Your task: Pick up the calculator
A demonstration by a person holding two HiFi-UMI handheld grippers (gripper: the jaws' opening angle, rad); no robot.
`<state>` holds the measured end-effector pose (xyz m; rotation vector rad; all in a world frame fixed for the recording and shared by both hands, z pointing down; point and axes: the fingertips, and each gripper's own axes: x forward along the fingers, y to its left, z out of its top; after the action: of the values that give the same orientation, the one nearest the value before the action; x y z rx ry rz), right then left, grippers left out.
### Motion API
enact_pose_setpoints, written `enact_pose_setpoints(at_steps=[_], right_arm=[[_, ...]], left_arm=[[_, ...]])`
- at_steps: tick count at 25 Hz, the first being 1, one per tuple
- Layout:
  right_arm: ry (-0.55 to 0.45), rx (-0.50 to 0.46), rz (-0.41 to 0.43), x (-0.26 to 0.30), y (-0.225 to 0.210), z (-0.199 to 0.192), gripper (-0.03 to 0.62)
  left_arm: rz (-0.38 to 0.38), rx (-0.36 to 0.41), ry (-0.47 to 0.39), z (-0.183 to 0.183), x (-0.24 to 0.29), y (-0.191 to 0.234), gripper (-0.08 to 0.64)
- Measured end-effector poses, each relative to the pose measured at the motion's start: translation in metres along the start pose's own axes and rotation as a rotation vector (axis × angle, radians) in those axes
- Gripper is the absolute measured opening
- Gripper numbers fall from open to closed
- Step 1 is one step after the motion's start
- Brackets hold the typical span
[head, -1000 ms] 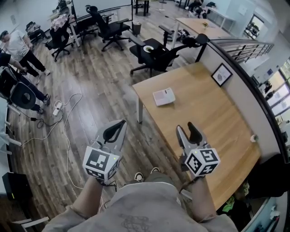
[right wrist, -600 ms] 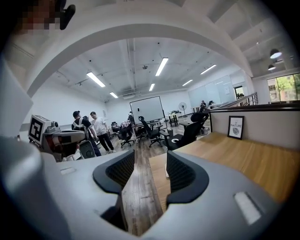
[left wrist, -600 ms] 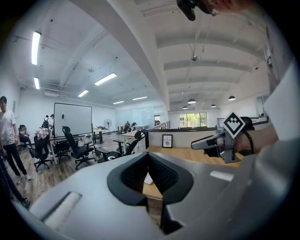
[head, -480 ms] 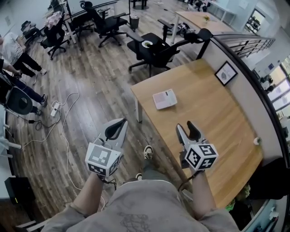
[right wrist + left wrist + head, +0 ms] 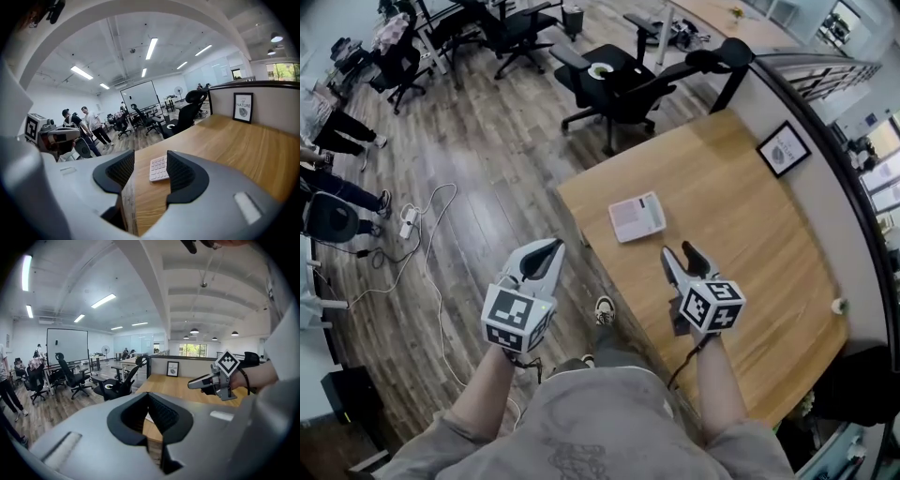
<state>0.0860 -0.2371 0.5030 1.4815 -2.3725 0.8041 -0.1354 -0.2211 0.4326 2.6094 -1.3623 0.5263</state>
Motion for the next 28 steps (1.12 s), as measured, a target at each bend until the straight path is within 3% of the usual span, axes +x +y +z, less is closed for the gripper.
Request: enact_pose_setpoints(at_steps=[13, 28], right_arm=[[0.190, 0.125, 0.048, 0.127, -0.093, -0.035, 0.198], [0.287, 0.236, 0.049, 0.205, -0.125, -0.071, 0.196]], left_arm=[[-0.033, -0.047, 0.172, -0.057, 0.139, 0.034, 0.002], [-0.114, -0.073, 0.316, -0.120, 0.199, 0.044, 0.002]])
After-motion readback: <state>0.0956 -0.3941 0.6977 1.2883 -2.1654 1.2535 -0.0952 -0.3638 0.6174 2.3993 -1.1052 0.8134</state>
